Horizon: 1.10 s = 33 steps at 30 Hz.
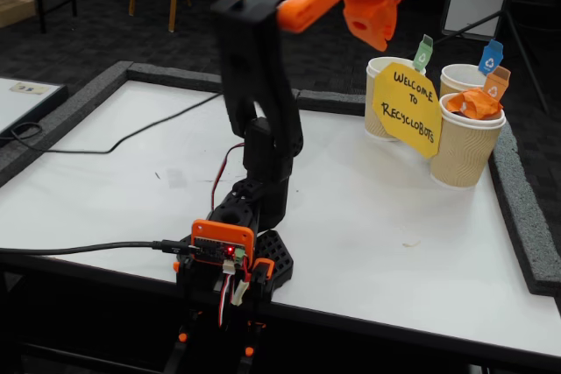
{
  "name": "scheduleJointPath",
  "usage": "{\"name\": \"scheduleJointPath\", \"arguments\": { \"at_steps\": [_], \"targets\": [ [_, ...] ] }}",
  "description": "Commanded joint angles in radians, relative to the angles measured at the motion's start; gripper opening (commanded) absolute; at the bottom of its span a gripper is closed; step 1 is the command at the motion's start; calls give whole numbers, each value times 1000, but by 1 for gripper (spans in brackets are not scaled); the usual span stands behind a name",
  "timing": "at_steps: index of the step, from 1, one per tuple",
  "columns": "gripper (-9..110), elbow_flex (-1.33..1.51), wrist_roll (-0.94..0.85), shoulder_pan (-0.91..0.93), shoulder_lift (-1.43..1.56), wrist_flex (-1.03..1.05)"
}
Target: Sort rubbish by color.
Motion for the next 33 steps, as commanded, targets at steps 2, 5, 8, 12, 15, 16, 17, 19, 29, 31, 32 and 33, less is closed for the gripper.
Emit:
{"name": "scheduleJointPath", "arguments": {
  "at_steps": [2,5,8,12,15,16,17,19,29,31,32,33],
  "targets": [
    [0,153,-18,38,482,-23],
    [0,264,-18,37,658,3],
    [0,348,-18,37,808,31],
    [0,397,-18,35,946,104],
    [0,411,-18,37,1014,155],
    [0,416,-18,37,1034,166],
    [0,422,-18,37,1058,170],
    [0,433,-18,37,1101,186],
    [0,460,-20,-8,1235,258],
    [0,457,-20,-18,1239,265],
    [0,453,-20,-31,1239,270],
    [0,448,-20,-52,1239,276]
  ]
}}
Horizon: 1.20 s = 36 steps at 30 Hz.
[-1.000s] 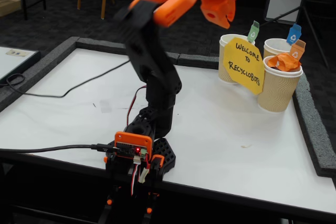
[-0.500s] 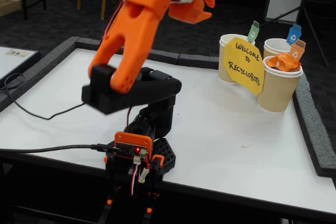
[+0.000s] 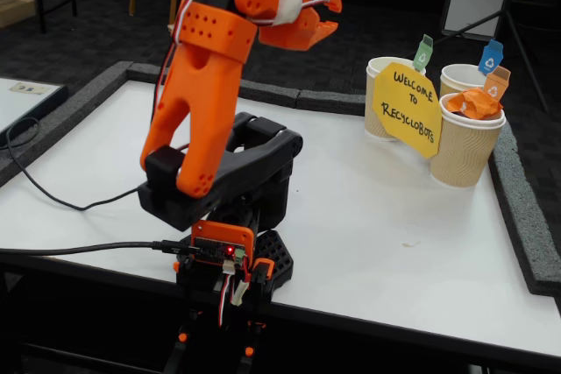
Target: Sort rubbish by color.
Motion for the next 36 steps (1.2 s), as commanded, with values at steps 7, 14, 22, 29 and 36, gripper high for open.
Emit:
{"name": "scheduleJointPath", "arguments": {
  "at_steps": [7,14,22,29,36],
  "targets": [
    [0,-38,-20,-268,2,26],
    [0,-25,-20,-560,0,31],
    [0,5,-20,-827,0,28],
    [0,40,-14,-1022,0,23],
    [0,95,-18,-1068,-2,-8]
  ]
}}
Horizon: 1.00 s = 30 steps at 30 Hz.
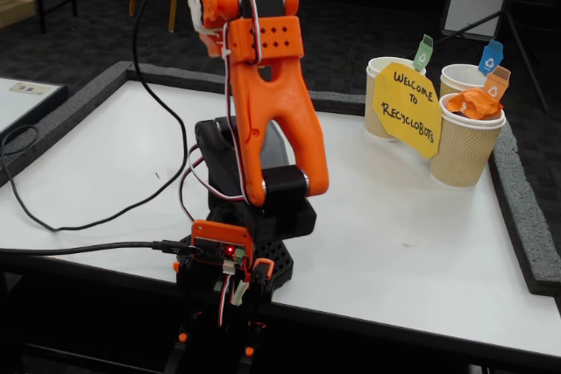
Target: Sort rubbish by color.
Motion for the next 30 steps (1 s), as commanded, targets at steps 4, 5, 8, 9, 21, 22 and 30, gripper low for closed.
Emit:
{"name": "scheduleJointPath", "arguments": {
  "at_steps": [4,5,8,9,21,22,30],
  "targets": [
    [0,46,-18,-38,-11,-89],
    [0,58,-18,-44,-14,-98],
    [0,91,-18,-61,-15,-120],
    [0,100,-18,-64,-15,-123],
    [0,120,-18,-201,-17,-121],
    [0,121,-18,-202,-17,-121],
    [0,123,-18,-210,-17,-124]
  ]
}}
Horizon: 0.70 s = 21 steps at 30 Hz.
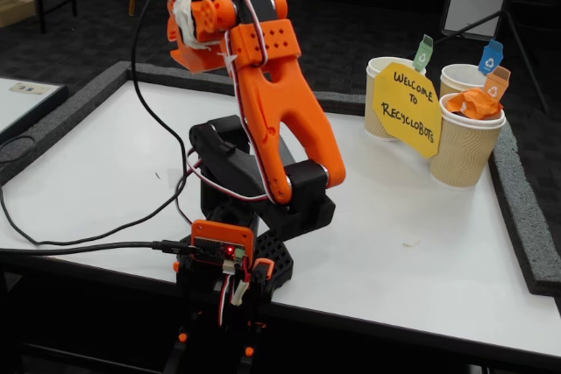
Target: Sort rubbish by color.
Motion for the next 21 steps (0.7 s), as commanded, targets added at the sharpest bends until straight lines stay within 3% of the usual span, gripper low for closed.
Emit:
{"name": "scheduleJointPath", "arguments": {
  "at_steps": [1,8,21],
  "targets": [
    [0,-18,-18,-18,-17,-34],
    [0,-17,-18,5,-21,-28],
    [0,-31,-18,330,-64,-32]
  ]
}}
